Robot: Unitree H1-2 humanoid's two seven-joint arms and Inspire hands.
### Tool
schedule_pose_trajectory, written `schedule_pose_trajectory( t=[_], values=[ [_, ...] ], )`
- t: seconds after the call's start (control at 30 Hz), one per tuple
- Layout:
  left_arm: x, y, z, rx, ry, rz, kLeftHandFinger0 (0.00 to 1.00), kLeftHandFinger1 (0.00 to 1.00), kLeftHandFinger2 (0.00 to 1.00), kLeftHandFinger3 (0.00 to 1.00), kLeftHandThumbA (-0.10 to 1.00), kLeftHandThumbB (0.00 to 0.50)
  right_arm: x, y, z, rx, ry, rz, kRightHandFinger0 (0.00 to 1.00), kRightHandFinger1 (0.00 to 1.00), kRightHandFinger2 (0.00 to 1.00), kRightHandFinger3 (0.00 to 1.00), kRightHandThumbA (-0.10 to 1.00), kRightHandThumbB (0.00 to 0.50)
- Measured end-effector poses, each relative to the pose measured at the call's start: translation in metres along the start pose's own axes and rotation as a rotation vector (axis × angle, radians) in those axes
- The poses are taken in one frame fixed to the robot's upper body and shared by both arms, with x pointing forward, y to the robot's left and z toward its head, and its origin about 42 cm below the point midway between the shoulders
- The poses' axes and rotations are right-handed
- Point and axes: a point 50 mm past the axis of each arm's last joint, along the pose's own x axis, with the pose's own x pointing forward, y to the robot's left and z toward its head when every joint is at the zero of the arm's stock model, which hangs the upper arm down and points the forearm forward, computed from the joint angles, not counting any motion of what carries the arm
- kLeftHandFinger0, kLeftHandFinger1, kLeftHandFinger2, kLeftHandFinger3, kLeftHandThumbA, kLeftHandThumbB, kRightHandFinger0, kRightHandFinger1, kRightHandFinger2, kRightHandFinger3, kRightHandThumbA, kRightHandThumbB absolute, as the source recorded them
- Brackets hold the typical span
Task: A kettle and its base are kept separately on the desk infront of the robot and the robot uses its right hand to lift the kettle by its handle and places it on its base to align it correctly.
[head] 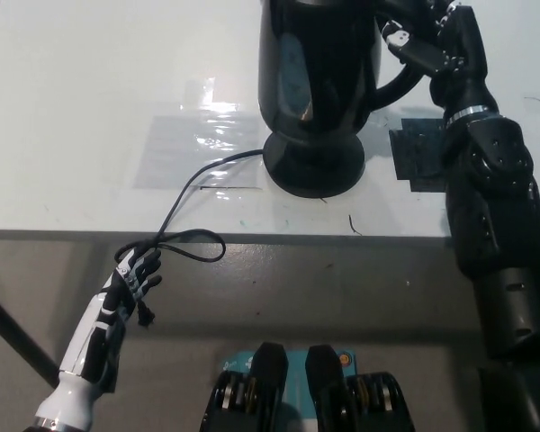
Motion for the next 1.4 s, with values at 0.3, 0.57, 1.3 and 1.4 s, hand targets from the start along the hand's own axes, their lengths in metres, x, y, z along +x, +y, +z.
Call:
schedule_pose_trajectory(
  t=[0.3,0.57,1.3,1.4],
  values=[
    [0.0,0.0,0.0,0.0,0.0,0.0,1.0,1.0,1.0,1.0,1.0,0.096,-0.004,0.001,-0.007,-0.006,0.015,-0.002,0.0,0.2,0.58,0.39,-0.1,0.165],
    [0.0,0.0,0.0,0.0,0.0,0.0,1.0,1.0,1.0,1.0,1.0,0.095,-0.007,0.002,-0.012,-0.002,0.025,-0.001,0.0,0.15,0.51,0.32,-0.1,0.163],
    [0.0,0.0,0.0,0.001,0.001,0.0,1.0,1.0,1.0,1.0,1.0,0.092,-0.034,-0.012,-0.035,0.0,0.055,-0.031,0.0,0.21,0.56,0.31,-0.1,0.145],
    [0.0,0.0,0.0,0.001,0.001,0.0,1.0,1.0,1.0,1.0,1.0,0.083,-0.034,-0.012,-0.035,0.002,0.055,-0.032,0.0,0.19,0.54,0.3,-0.1,0.146]
  ],
)
